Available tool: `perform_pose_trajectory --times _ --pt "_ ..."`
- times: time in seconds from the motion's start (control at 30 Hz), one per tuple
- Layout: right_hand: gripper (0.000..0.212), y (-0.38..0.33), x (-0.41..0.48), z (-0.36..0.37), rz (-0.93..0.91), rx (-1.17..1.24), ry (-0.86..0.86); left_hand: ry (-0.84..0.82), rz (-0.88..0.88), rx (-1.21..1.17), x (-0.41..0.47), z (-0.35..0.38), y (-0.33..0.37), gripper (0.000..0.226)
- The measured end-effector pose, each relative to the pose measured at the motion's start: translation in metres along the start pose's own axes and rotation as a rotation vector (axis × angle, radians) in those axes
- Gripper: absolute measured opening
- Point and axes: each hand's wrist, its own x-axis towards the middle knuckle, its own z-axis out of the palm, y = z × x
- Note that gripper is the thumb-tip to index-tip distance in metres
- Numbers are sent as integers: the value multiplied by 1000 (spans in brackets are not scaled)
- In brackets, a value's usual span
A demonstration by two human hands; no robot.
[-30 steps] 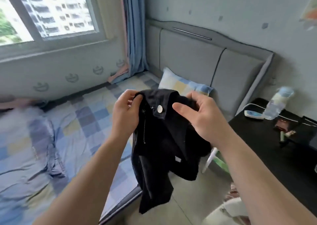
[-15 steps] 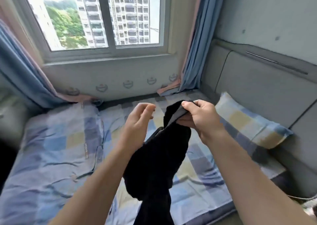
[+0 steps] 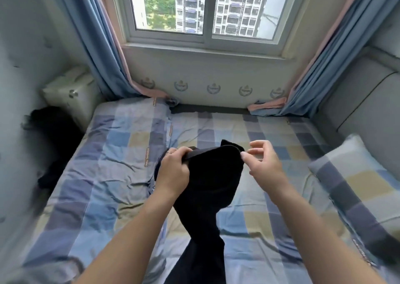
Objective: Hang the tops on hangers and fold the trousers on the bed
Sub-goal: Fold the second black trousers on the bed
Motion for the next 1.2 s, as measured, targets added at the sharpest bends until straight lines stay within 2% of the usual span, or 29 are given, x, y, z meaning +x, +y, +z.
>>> perform_pose_trajectory --times 0.1,0.13,0.17,0.23,0.27,0.33,0.4,0.47,0.67,0.73,0.8,0.87,0.93,0.97,1.0,1.03,1.1,1.13,1.2 --pt "83 11 -5 6 -175 -174 -280 -118 123 -33 5 -7 16 29" --pt "88 17 -3 10 -230 -276 -276 -154 167 -41 8 -10 23 28" --pt "82 21 2 12 -287 -373 -208 -186 199 -55 11 -12 28 27" --pt "51 21 18 6 -402 -488 -41 -232 246 -99 20 -20 37 30" --pt "35 17 28 -3 -417 -499 -26 -243 259 -121 25 -24 40 32" --pt "23 3 43 -24 -380 -433 -147 -269 260 -176 36 -31 51 27" --pt "28 -14 56 -44 -367 -369 -232 -290 212 -268 49 -35 65 12" --pt "27 -32 65 -59 -387 -241 -242 -234 160 -341 64 -36 79 12" --pt "12 -83 83 -74 -291 285 -178 165 105 -472 117 -28 118 16" --pt "13 -98 91 -77 -228 386 -127 300 122 -496 107 -23 130 14" --pt "12 -112 98 -82 -168 448 -105 360 183 -487 79 -9 139 13" --pt "9 -125 101 -86 -116 503 -104 236 247 -470 52 6 147 33" --pt "12 -138 102 -88 -73 577 -126 -23 259 -483 41 22 155 65" --pt "14 -143 102 -88 -56 614 -149 -88 258 -473 41 29 158 77" --pt "16 -148 100 -90 -46 647 -184 -72 249 -441 46 35 159 80" --pt "15 -151 99 -92 -46 667 -223 -1 239 -431 52 37 161 71" --pt "13 -154 98 -98 -84 649 -286 148 230 -499 70 36 163 33" --pt "13 -154 99 -102 -120 614 -294 171 227 -570 77 33 166 18" --pt "17 -148 104 -110 -224 532 -263 165 205 -695 88 24 172 10"
